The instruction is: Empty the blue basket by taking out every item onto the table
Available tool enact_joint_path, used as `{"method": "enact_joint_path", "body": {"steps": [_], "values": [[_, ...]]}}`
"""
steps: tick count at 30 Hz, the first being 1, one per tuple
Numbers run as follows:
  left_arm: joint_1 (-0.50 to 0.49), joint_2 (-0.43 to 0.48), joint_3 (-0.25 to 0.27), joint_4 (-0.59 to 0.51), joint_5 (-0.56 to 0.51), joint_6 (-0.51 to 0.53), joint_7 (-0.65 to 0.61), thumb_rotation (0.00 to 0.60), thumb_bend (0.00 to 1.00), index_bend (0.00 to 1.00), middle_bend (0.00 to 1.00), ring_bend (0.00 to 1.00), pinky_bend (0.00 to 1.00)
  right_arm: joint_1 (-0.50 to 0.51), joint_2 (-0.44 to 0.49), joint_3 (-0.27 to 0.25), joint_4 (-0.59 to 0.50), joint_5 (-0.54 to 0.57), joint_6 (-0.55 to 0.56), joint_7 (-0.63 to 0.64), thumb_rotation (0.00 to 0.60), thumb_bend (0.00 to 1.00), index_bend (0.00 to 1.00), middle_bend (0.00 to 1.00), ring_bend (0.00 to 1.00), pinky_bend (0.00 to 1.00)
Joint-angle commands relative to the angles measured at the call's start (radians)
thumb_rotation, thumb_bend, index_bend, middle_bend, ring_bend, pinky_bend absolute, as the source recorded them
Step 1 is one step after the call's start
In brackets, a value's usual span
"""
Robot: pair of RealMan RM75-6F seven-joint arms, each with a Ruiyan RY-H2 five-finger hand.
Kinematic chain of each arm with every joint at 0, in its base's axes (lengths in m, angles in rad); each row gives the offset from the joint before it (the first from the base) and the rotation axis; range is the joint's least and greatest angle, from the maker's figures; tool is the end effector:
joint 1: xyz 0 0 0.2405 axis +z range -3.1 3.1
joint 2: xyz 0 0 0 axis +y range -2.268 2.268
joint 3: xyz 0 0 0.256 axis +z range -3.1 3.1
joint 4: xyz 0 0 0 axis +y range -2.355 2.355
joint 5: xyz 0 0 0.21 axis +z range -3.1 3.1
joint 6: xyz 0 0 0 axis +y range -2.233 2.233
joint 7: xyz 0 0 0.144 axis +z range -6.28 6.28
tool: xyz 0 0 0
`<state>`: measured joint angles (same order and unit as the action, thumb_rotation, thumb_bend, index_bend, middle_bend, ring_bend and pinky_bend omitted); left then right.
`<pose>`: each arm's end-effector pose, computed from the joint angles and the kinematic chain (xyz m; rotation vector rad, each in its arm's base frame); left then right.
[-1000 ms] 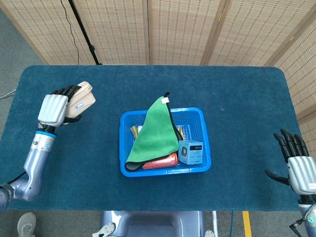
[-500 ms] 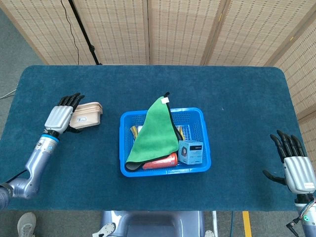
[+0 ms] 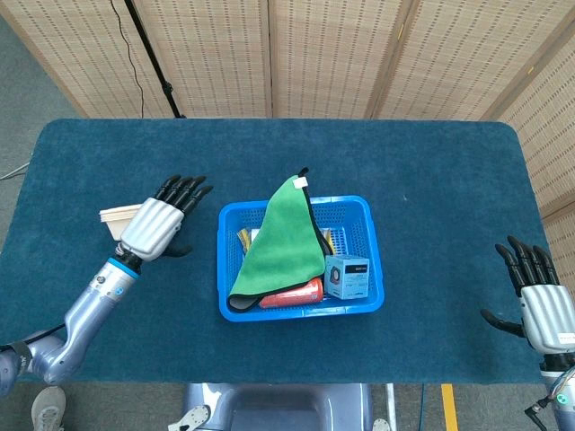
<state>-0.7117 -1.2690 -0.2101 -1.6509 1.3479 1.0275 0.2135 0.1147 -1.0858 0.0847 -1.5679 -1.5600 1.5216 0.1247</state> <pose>-0.1298 0.3459 0.0750 -1.8891 -0.7127 -1.0967 -0.3029 -0.1976 0.1803 1.3966 -0.8434 1.0441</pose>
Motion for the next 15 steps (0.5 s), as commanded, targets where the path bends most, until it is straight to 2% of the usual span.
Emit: {"method": "enact_joint_path", "body": {"steps": [1, 6, 11, 15], "values": [[-0.065, -0.066, -0.011, -0.022, -0.032, -0.035, 0.132, 0.6, 0.05, 0.0, 0.0, 0.0, 0.0, 0.001, 0.001, 0.005, 0.004, 0.011, -0.005, 0.003, 0.6, 0.0, 0.0, 0.0, 0.0, 0.0], [-0.134, -0.128, -0.017, 0.006, -0.089, -0.092, 0.271, 0.6, 0.05, 0.0, 0.0, 0.0, 0.0, 0.006, -0.001, 0.017, 0.016, 0.042, -0.021, 0.009, 0.6, 0.0, 0.0, 0.0, 0.0, 0.0], [-0.212, -0.182, -0.002, 0.056, -0.154, -0.178, 0.411, 0.6, 0.05, 0.0, 0.0, 0.0, 0.0, 0.013, -0.004, 0.034, 0.031, 0.085, -0.045, 0.005, 0.6, 0.0, 0.0, 0.0, 0.0, 0.0], [-0.26, -0.223, 0.008, 0.107, -0.224, -0.232, 0.472, 0.6, 0.05, 0.0, 0.0, 0.0, 0.0, 0.016, -0.006, 0.044, 0.033, 0.107, -0.053, -0.002, 0.6, 0.0, 0.0, 0.0, 0.0, 0.0]]}}
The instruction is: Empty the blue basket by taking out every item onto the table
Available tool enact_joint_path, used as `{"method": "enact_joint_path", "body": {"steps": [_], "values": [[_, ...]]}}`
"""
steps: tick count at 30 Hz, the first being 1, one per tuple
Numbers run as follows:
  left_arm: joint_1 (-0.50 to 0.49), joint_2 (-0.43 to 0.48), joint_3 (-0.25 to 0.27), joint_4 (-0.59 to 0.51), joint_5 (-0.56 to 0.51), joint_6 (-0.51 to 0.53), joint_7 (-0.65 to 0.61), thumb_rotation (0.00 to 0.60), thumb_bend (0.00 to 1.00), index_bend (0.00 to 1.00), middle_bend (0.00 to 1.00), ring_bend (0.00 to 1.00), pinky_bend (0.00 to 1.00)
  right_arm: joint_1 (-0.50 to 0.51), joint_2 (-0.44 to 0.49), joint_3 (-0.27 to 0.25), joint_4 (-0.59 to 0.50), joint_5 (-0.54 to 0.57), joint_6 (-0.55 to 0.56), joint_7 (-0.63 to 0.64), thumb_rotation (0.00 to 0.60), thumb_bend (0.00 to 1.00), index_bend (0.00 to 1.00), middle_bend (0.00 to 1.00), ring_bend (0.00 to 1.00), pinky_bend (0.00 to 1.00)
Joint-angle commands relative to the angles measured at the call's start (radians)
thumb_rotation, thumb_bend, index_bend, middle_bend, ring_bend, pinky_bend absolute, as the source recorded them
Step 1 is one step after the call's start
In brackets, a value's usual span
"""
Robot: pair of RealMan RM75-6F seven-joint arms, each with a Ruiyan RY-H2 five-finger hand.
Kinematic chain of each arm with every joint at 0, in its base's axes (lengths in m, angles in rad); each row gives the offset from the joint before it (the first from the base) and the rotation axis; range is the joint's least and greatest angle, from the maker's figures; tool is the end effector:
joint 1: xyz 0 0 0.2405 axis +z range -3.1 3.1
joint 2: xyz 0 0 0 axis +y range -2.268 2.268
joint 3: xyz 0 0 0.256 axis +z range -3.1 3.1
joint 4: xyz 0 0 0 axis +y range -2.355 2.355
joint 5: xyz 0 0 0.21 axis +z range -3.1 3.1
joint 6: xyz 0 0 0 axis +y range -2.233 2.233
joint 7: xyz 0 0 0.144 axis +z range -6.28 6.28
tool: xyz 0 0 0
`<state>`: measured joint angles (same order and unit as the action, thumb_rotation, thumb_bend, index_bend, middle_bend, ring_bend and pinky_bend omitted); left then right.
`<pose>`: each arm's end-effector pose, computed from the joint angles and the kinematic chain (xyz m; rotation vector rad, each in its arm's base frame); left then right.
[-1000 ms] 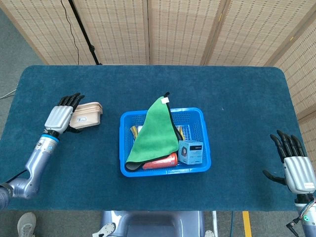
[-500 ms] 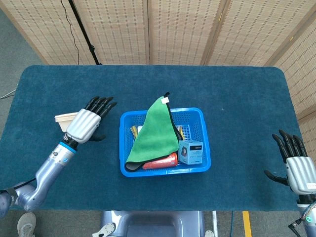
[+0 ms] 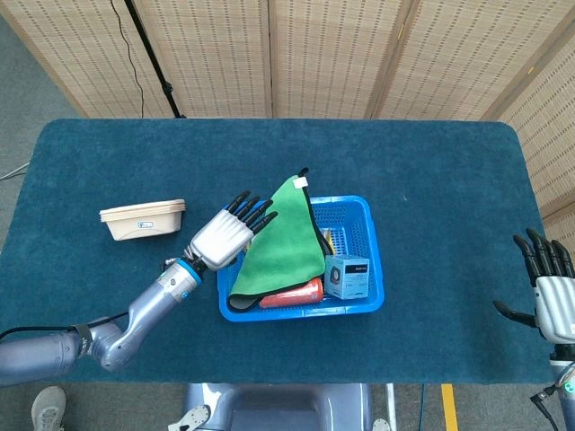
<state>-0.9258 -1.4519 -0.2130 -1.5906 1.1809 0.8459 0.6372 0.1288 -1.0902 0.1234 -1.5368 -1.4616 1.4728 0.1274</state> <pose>-0.0639 0.3547 -0.0013 -2.1487 -0.4099 -0.8757 -0.3175 -0.2114 0.1885 1.3206 -0.8621 0.9908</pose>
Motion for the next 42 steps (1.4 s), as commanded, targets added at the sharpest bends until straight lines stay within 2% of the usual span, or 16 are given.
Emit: {"method": "enact_joint_path", "body": {"steps": [1, 9, 16, 18, 19, 21, 22, 23, 26, 29, 32, 36, 42], "values": [[-0.056, -0.049, 0.013, 0.058, -0.07, -0.061, 0.059, 0.6, 0.05, 0.0, 0.0, 0.0, 0.0, 0.002, -0.002, 0.006, 0.002, 0.012, -0.006, -0.006, 0.6, 0.0, 0.0, 0.0, 0.0, 0.0], [-0.149, -0.155, 0.034, 0.183, -0.149, -0.12, 0.128, 0.6, 0.05, 0.0, 0.0, 0.0, 0.0, -0.001, -0.002, 0.021, -0.003, 0.038, -0.001, -0.021, 0.6, 0.0, 0.0, 0.0, 0.0, 0.0], [-0.204, -0.211, 0.039, 0.24, -0.202, -0.144, 0.145, 0.6, 0.06, 0.0, 0.0, 0.0, 0.0, -0.001, 0.0, 0.026, 0.0, 0.058, -0.015, -0.02, 0.6, 0.0, 0.0, 0.0, 0.0, 0.0], [-0.216, -0.226, 0.04, 0.253, -0.216, -0.146, 0.15, 0.6, 0.1, 0.0, 0.0, 0.0, 0.0, 0.001, 0.002, 0.026, -0.001, 0.061, -0.02, -0.018, 0.6, 0.0, 0.0, 0.0, 0.0, 0.0], [-0.222, -0.236, 0.039, 0.257, -0.218, -0.139, 0.147, 0.6, 0.15, 0.0, 0.0, 0.0, 0.01, 0.001, 0.003, 0.026, -0.001, 0.062, -0.024, -0.016, 0.6, 0.0, 0.0, 0.0, 0.0, 0.0], [-0.225, -0.246, 0.04, 0.263, -0.203, -0.126, 0.134, 0.6, 0.27, 0.01, 0.02, 0.02, 0.08, 0.001, 0.005, 0.025, -0.003, 0.061, -0.027, -0.014, 0.6, 0.0, 0.0, 0.0, 0.0, 0.0], [-0.225, -0.248, 0.042, 0.265, -0.194, -0.12, 0.13, 0.6, 0.35, 0.08, 0.07, 0.09, 0.17, 0.001, 0.006, 0.024, -0.003, 0.06, -0.027, -0.013, 0.6, 0.0, 0.0, 0.0, 0.0, 0.0], [-0.224, -0.251, 0.044, 0.268, -0.181, -0.11, 0.123, 0.6, 0.42, 0.19, 0.17, 0.2, 0.26, 0.001, 0.006, 0.024, -0.004, 0.059, -0.027, -0.013, 0.6, 0.0, 0.0, 0.0, 0.0, 0.0], [-0.22, -0.259, 0.049, 0.277, -0.146, -0.083, 0.103, 0.6, 0.54, 0.51, 0.44, 0.45, 0.43, 0.001, 0.007, 0.023, -0.007, 0.054, -0.025, -0.013, 0.6, 0.0, 0.0, 0.0, 0.0, 0.0], [-0.214, -0.265, 0.051, 0.285, -0.116, -0.057, 0.081, 0.6, 0.61, 0.64, 0.54, 0.53, 0.52, -0.001, 0.008, 0.021, -0.009, 0.05, -0.023, -0.013, 0.6, 0.0, 0.0, 0.0, 0.0, 0.0], [-0.208, -0.268, 0.049, 0.288, -0.092, -0.033, 0.056, 0.6, 0.66, 0.68, 0.57, 0.56, 0.53, -0.002, 0.01, 0.019, -0.013, 0.046, -0.021, -0.012, 0.6, 0.0, 0.0, 0.0, 0.0, 0.0], [-0.198, -0.259, 0.046, 0.273, -0.048, 0.006, 0.027, 0.6, 0.67, 0.72, 0.6, 0.59, 0.55, -0.002, 0.011, 0.017, -0.017, 0.041, -0.02, -0.011, 0.6, 0.0, 0.0, 0.0, 0.0, 0.0], [-0.175, -0.195, 0.005, 0.204, 0.016, 0.107, -0.013, 0.6, 0.67, 0.74, 0.61, 0.61, 0.56, -0.004, 0.012, 0.014, -0.019, 0.032, -0.016, -0.01, 0.6, 0.0, 0.0, 0.0, 0.0, 0.0]]}}
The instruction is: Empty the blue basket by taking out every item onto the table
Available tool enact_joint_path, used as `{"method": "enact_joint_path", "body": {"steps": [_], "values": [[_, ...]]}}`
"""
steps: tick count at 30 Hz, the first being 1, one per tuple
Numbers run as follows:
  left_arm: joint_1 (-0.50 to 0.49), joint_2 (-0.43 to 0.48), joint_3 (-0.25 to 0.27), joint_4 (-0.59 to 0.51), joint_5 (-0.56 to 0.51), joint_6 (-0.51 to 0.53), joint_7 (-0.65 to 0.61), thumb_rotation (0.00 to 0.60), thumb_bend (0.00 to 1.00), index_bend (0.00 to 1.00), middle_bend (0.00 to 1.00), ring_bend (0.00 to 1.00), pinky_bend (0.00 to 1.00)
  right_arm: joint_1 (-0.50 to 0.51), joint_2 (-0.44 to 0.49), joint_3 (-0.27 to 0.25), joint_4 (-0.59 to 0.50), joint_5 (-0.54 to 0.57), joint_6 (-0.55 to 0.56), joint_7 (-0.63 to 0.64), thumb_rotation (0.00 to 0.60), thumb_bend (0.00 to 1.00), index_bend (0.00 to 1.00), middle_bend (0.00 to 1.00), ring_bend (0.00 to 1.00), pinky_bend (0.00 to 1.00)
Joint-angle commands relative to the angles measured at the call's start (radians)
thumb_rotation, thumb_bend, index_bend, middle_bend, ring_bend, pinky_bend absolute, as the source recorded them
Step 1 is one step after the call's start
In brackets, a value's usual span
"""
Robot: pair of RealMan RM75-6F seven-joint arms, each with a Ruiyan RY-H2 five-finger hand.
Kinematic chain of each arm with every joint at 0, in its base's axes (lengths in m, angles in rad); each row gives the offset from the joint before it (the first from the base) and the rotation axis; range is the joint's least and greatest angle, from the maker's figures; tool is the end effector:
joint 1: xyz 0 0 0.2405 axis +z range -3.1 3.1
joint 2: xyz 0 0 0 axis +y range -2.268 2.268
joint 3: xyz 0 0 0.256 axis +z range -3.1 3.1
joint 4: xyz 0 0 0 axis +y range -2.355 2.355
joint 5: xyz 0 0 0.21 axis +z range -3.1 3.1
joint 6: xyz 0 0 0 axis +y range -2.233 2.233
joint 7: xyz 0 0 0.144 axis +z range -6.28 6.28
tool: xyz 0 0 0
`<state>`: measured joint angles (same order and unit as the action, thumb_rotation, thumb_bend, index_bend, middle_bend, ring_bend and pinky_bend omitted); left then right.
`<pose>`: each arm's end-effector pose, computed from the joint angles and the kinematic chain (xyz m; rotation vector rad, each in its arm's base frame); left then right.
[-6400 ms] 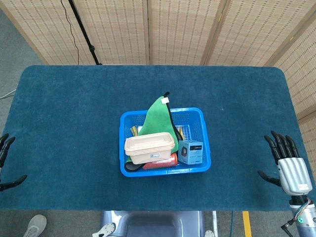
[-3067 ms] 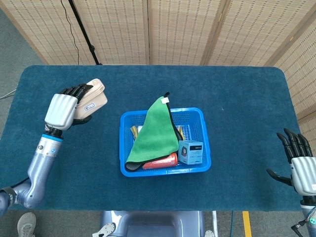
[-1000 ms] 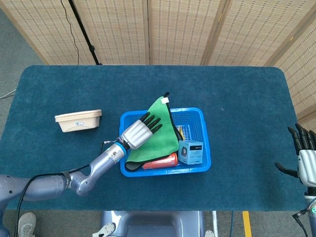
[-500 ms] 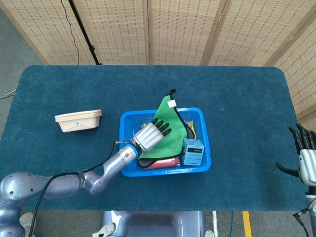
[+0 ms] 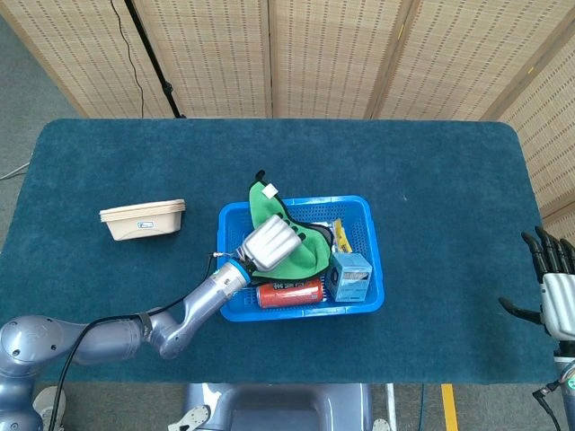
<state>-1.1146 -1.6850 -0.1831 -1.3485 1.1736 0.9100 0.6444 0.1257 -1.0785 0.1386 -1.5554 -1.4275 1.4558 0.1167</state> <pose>-0.0081 0.3669 -0.0569 -2.1548 -0.2447 -0.9591 -0.3191 -0.2132 0.1926 1.2906 -0.8767 0.9728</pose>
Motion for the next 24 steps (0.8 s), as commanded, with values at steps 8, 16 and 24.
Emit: {"method": "enact_joint_path", "body": {"steps": [8, 16, 24], "values": [[0.077, 0.24, -0.119, -0.182, 0.009, 0.148, -0.066, 0.6, 0.66, 0.74, 0.61, 0.61, 0.57, -0.003, 0.002, -0.006, -0.008, -0.016, 0.009, -0.002, 0.6, 0.0, 0.0, 0.0, 0.0, 0.0], [0.176, 0.402, -0.164, -0.12, -0.114, 0.169, -0.152, 0.6, 0.65, 0.74, 0.61, 0.61, 0.57, -0.004, 0.003, -0.014, -0.018, -0.037, 0.016, -0.006, 0.6, 0.0, 0.0, 0.0, 0.0, 0.0], [0.209, 0.419, -0.137, 0.008, -0.25, 0.009, -0.249, 0.6, 0.33, 0.27, 0.17, 0.18, 0.26, 0.011, -0.01, -0.021, -0.02, -0.045, -0.007, -0.032, 0.6, 0.0, 0.0, 0.0, 0.0, 0.0]]}}
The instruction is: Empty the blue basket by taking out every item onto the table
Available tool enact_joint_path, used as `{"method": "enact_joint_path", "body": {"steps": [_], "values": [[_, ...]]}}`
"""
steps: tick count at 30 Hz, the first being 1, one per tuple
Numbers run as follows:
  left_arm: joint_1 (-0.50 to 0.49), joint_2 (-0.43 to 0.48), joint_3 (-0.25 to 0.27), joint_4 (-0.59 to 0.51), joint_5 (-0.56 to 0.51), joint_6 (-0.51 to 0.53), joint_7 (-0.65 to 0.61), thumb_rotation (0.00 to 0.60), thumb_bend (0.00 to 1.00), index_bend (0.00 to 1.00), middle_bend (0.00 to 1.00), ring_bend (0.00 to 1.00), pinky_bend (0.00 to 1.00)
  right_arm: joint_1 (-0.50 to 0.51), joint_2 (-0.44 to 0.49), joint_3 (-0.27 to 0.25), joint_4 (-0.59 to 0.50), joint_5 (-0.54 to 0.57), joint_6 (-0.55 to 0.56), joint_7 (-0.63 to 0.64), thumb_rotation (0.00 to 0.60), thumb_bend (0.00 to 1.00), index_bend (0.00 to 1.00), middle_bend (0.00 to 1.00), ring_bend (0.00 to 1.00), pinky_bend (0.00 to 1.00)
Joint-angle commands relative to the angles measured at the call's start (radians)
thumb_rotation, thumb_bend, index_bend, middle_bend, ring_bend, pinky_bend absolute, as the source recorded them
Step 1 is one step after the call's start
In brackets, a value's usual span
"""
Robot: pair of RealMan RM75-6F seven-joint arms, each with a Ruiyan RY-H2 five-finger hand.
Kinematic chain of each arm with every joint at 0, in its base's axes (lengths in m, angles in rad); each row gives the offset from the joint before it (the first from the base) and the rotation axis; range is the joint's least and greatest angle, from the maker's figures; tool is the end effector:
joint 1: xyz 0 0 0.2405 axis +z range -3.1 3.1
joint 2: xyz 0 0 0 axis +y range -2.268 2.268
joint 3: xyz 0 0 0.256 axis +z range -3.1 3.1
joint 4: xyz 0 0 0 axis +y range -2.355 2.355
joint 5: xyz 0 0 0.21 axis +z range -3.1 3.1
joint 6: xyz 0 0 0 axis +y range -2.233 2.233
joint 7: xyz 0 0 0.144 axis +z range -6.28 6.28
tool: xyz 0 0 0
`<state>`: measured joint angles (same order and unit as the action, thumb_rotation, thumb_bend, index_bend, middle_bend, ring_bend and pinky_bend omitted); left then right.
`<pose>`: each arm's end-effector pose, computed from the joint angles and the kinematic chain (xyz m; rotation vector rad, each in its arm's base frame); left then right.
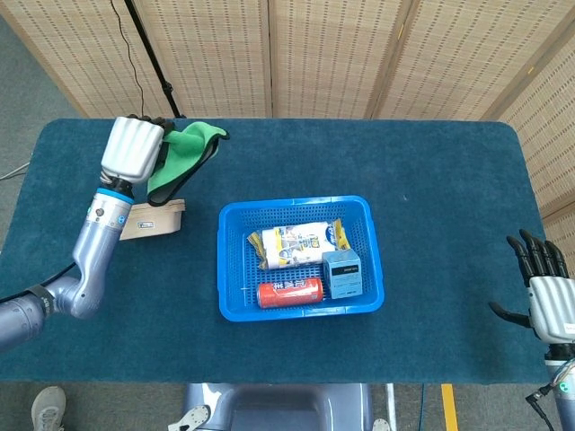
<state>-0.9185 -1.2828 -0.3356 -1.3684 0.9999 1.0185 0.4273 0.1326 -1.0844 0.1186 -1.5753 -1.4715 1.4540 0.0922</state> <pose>-0.1106 0.4497 0.1393 -1.5714 -0.5072 -0.9524 -0.3102 -0.2110 0.1821 1.3503 -0.8737 0.9796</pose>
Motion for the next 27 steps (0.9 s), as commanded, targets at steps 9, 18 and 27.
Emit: {"method": "enact_joint_path", "body": {"steps": [9, 18, 27], "values": [[0.012, 0.134, -0.021, -0.123, -0.153, -0.217, -0.119, 0.6, 0.0, 0.0, 0.0, 0.0, 0.0, 0.015, -0.016, -0.005, 0.0, 0.008, -0.028, -0.033, 0.6, 0.0, 0.0, 0.0, 0.0, 0.0], [0.016, 0.196, -0.023, -0.358, -0.006, -0.318, -0.311, 0.6, 0.0, 0.0, 0.0, 0.0, 0.0, 0.016, -0.015, -0.003, 0.001, 0.012, -0.028, -0.029, 0.6, 0.0, 0.0, 0.0, 0.0, 0.0], [-0.147, 0.01, 0.049, -0.348, -0.177, -0.328, -0.167, 0.6, 0.0, 0.0, 0.0, 0.0, 0.0, 0.016, -0.008, 0.0, 0.009, 0.02, -0.032, -0.009, 0.6, 0.0, 0.0, 0.0, 0.0, 0.0]]}}
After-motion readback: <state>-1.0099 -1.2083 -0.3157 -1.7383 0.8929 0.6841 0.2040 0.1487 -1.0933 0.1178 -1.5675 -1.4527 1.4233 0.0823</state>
